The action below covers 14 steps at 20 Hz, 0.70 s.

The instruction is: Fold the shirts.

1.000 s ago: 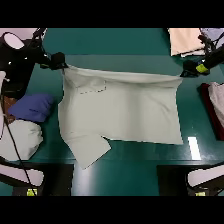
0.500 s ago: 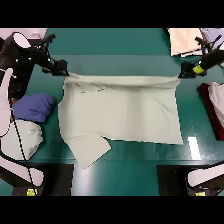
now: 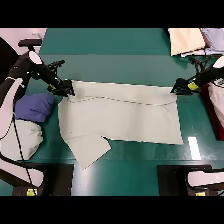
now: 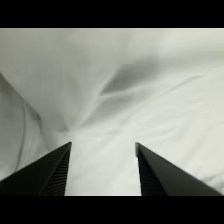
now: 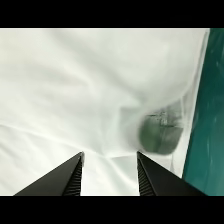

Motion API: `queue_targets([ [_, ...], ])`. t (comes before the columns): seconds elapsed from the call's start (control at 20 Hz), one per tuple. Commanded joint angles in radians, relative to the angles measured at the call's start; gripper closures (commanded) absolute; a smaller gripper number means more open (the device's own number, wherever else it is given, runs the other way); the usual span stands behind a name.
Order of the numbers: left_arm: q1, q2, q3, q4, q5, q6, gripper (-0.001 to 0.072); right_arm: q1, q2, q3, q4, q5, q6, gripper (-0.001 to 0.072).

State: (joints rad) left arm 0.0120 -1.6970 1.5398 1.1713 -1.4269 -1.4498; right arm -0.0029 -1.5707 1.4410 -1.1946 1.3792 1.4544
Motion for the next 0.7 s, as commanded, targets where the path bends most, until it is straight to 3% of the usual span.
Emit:
queue_targets([
  [0.0, 0.0, 0.13, -0.068, 0.09, 0.028, -0.022, 0.0237, -0.017, 0.077, -0.024, 0.016, 0.047, -0.01, 0.0323],
  [0.05, 0.0, 0.211, -0.135, 0.139, 0.044, -0.034, 0.0327, -0.026, 0.121, -0.044, 0.018, 0.05, -0.013, 0.0323],
  [0.25, 0.001, 0.544, -0.526, 0.159, 0.052, -0.045, 0.0335, -0.046, 0.307, -0.192, 0.018, -0.028, -0.017, 0.0324],
  [0.45, 0.001, 0.807, -0.866, 0.142, 0.058, -0.135, 0.0334, -0.046, 0.394, -0.298, 0.023, -0.086, -0.017, 0.0323],
  [0.5, 0.001, 0.858, -0.927, 0.122, 0.059, -0.15, 0.0312, -0.046, 0.395, -0.304, 0.026, -0.079, -0.017, 0.0324],
  [0.55, 0.001, 0.895, -0.971, 0.098, 0.059, -0.153, 0.0178, -0.046, 0.394, -0.304, 0.026, -0.069, -0.017, 0.0323],
  [0.6, 0.001, 0.926, -1.009, 0.074, 0.066, -0.172, 0.0126, -0.046, 0.394, -0.304, 0.026, -0.068, -0.017, 0.0324],
  [0.65, 0.001, 0.945, -1.037, 0.056, 0.079, -0.175, 0.0127, -0.046, 0.394, -0.304, 0.027, -0.069, -0.017, 0.0323],
])
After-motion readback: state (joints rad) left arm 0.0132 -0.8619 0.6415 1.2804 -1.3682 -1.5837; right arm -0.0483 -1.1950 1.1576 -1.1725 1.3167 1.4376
